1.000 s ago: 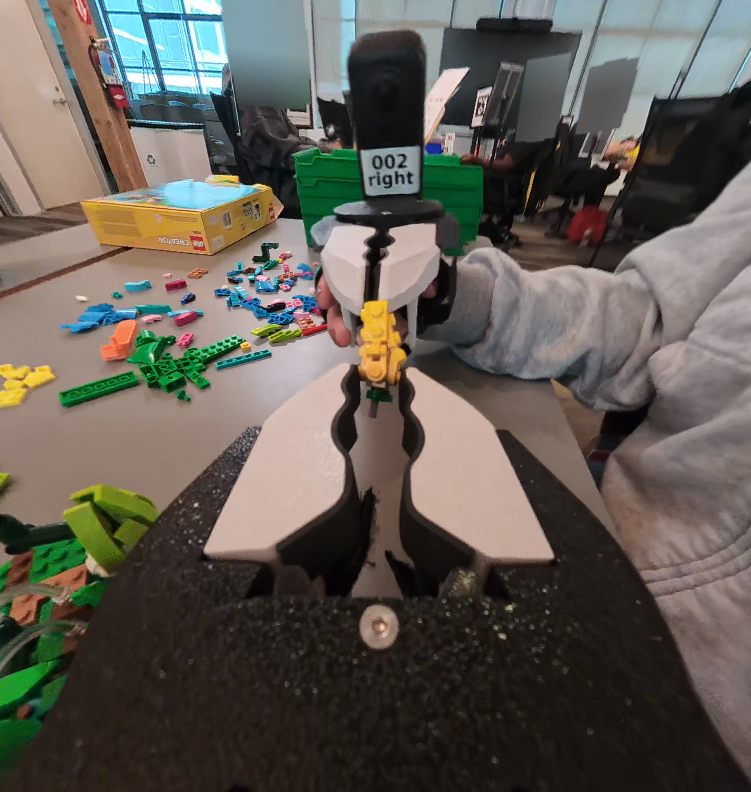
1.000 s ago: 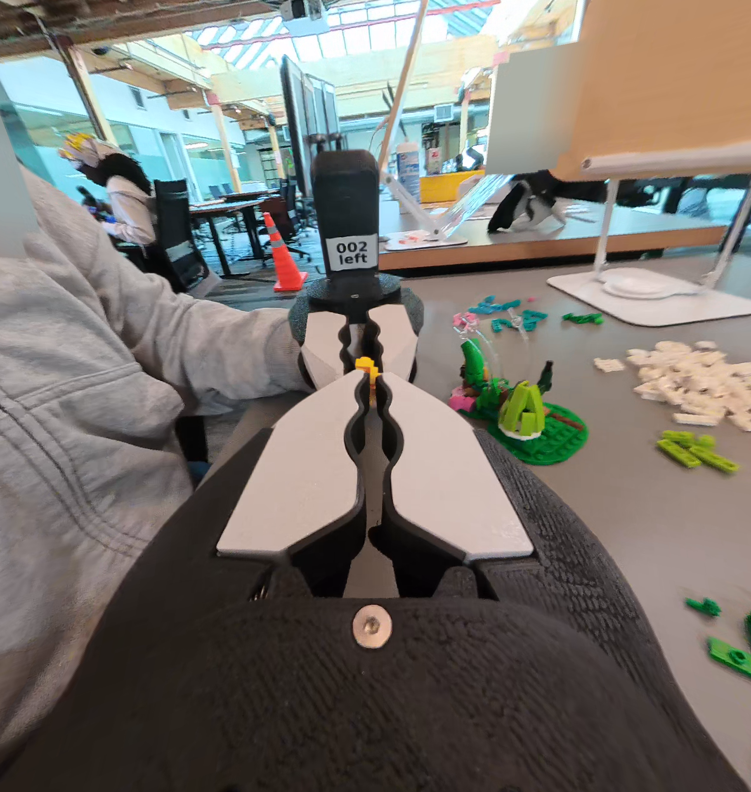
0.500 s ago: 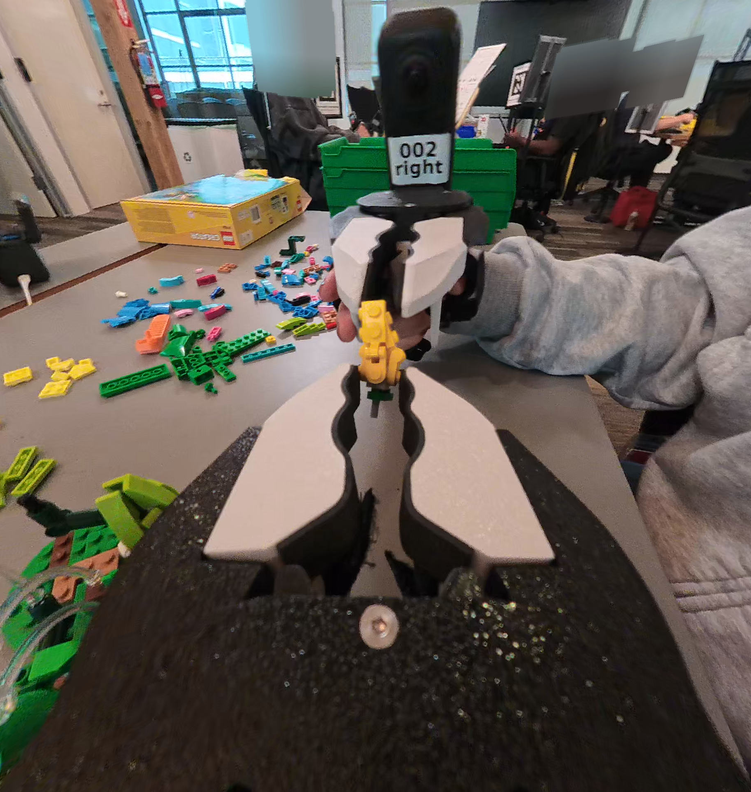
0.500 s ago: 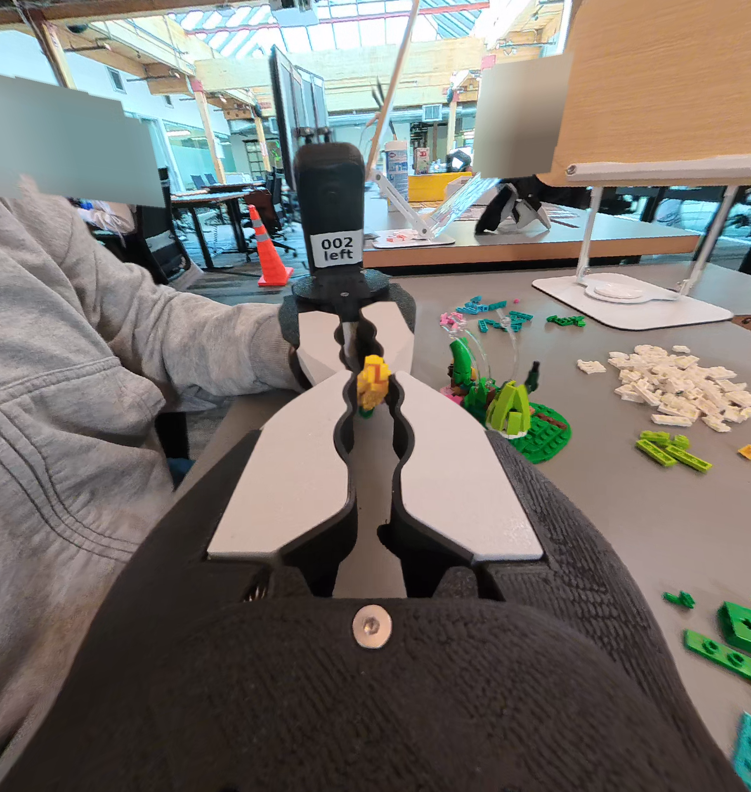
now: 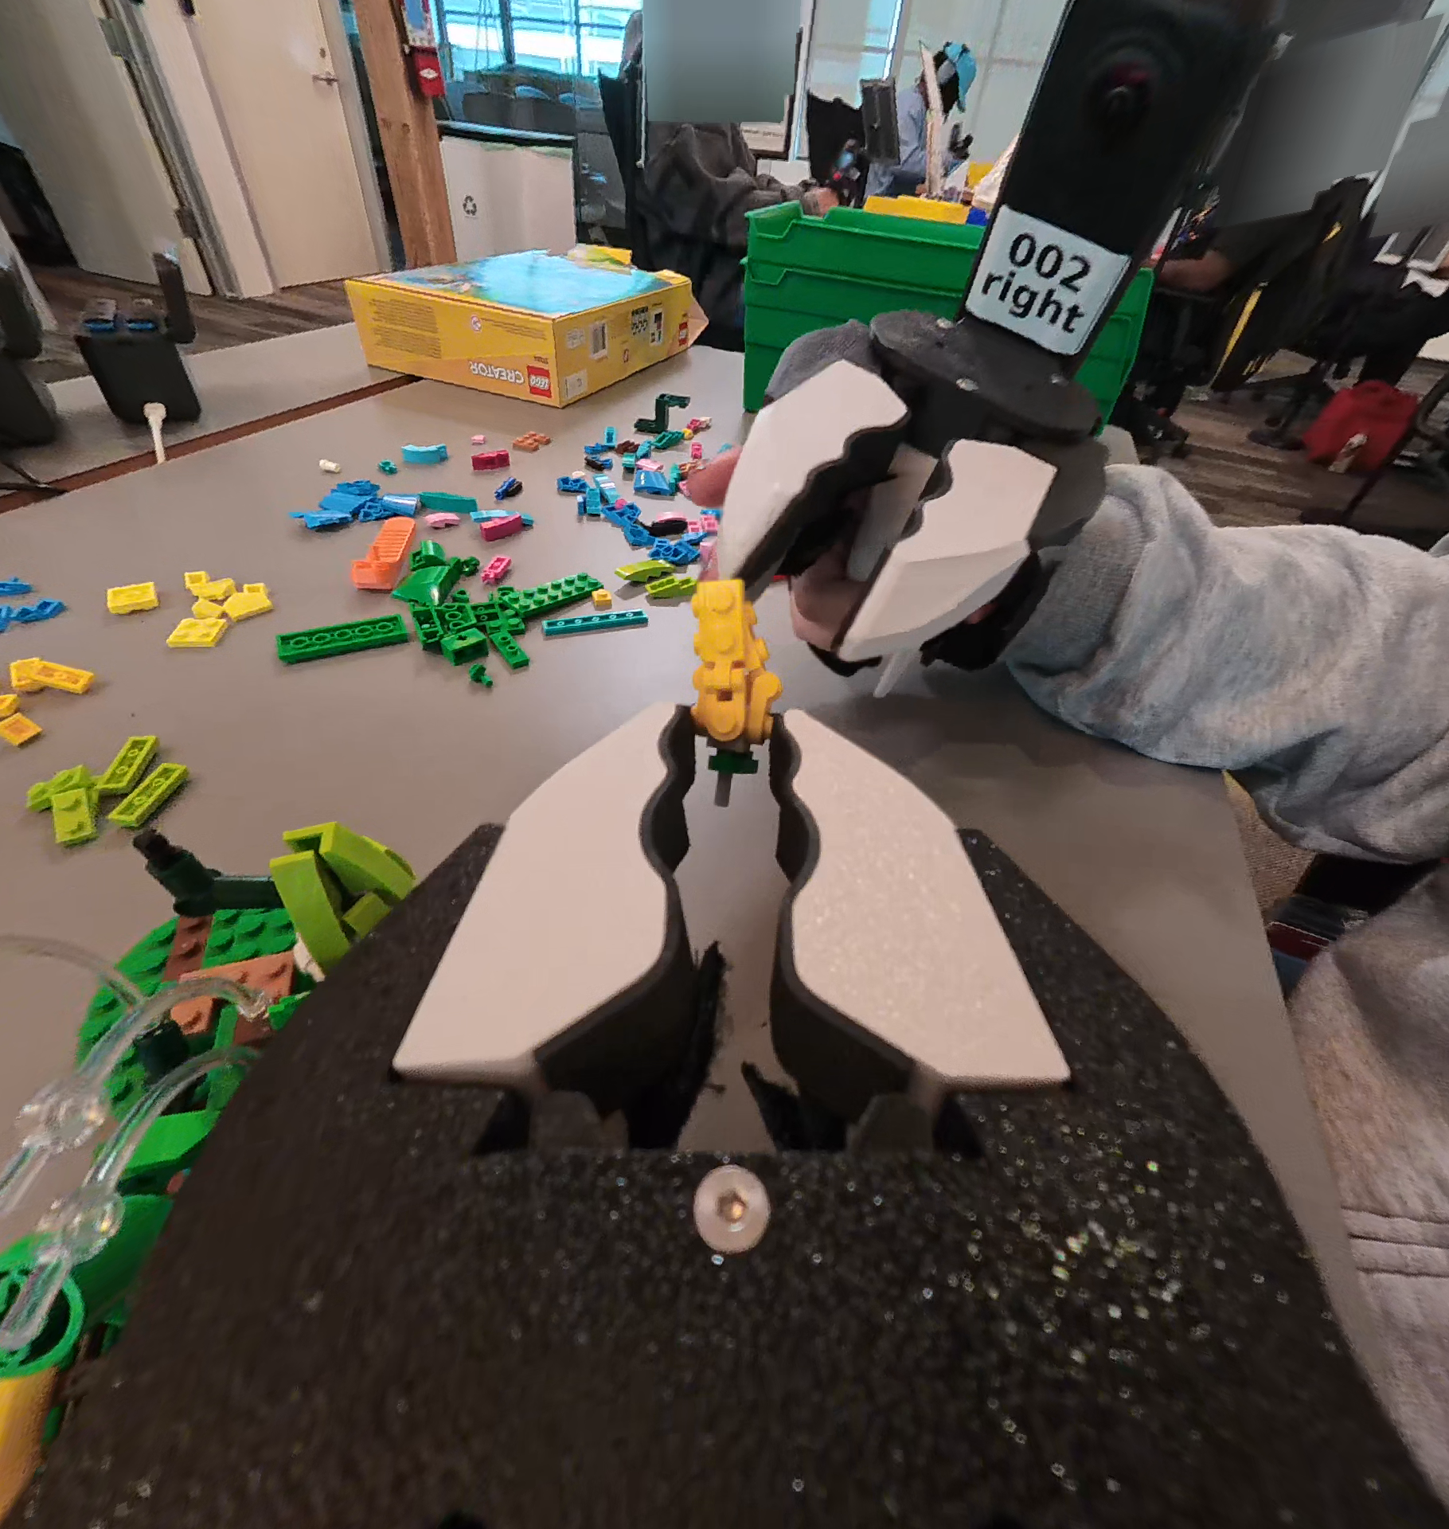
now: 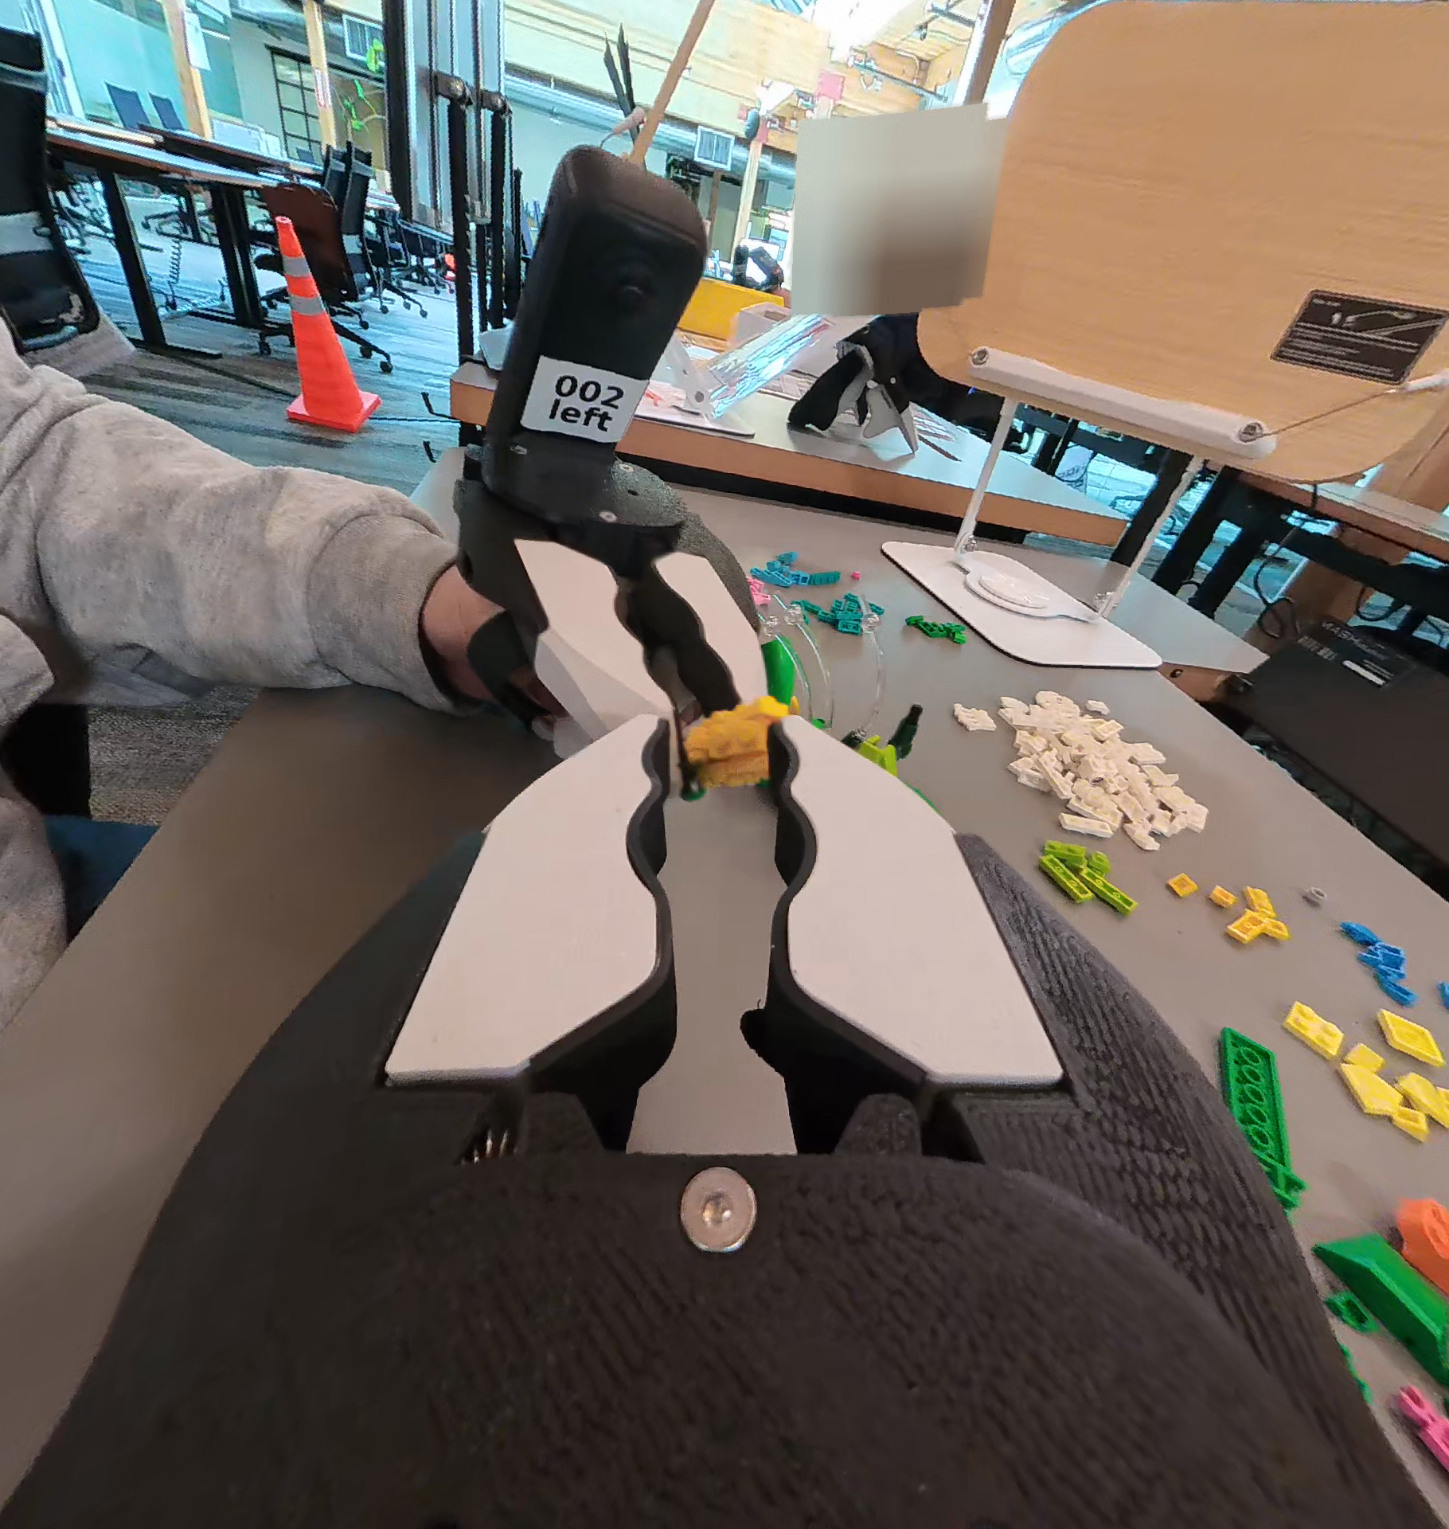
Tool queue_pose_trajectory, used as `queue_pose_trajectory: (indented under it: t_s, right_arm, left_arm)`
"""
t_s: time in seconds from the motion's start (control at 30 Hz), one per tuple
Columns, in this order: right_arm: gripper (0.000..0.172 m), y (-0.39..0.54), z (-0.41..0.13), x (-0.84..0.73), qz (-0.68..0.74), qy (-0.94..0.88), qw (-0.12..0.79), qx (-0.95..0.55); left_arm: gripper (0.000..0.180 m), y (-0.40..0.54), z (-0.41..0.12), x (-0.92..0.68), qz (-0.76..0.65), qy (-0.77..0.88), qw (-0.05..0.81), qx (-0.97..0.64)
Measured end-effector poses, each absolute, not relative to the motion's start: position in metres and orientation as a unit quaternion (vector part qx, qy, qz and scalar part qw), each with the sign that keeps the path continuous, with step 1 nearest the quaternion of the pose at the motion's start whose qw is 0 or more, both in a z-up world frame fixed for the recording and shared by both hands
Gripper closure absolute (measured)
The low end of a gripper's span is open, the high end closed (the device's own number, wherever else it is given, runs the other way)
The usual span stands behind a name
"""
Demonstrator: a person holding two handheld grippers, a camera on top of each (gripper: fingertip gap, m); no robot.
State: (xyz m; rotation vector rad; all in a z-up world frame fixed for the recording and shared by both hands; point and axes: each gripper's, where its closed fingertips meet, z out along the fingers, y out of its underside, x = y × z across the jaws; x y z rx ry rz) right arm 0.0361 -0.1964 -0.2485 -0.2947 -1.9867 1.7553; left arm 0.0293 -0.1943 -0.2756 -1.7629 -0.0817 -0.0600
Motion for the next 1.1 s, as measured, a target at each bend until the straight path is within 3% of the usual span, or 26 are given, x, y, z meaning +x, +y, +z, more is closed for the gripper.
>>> queue_pose_trajectory:
  t_s: [0.33,0.73,0.83,1.1]
  right_arm:
    - [0.148,-0.196,-0.265,0.024,0.566,-0.760,0.302,-0.107]
    - [0.145,-0.198,-0.270,0.030,0.583,-0.768,0.236,-0.123]
    - [0.161,-0.206,-0.281,0.039,0.575,-0.788,0.192,-0.108]
    - [0.148,-0.192,-0.266,0.026,0.600,-0.754,0.222,-0.150]
  left_arm:
    - [0.163,-0.196,-0.286,0.020,0.041,-0.034,0.604,-0.795]
    - [0.163,-0.195,-0.293,0.016,0.076,-0.035,0.578,-0.812]
    - [0.163,-0.196,-0.293,0.012,0.078,-0.049,0.580,-0.810]
    - [0.163,-0.194,-0.294,0.017,0.092,-0.024,0.577,-0.811]
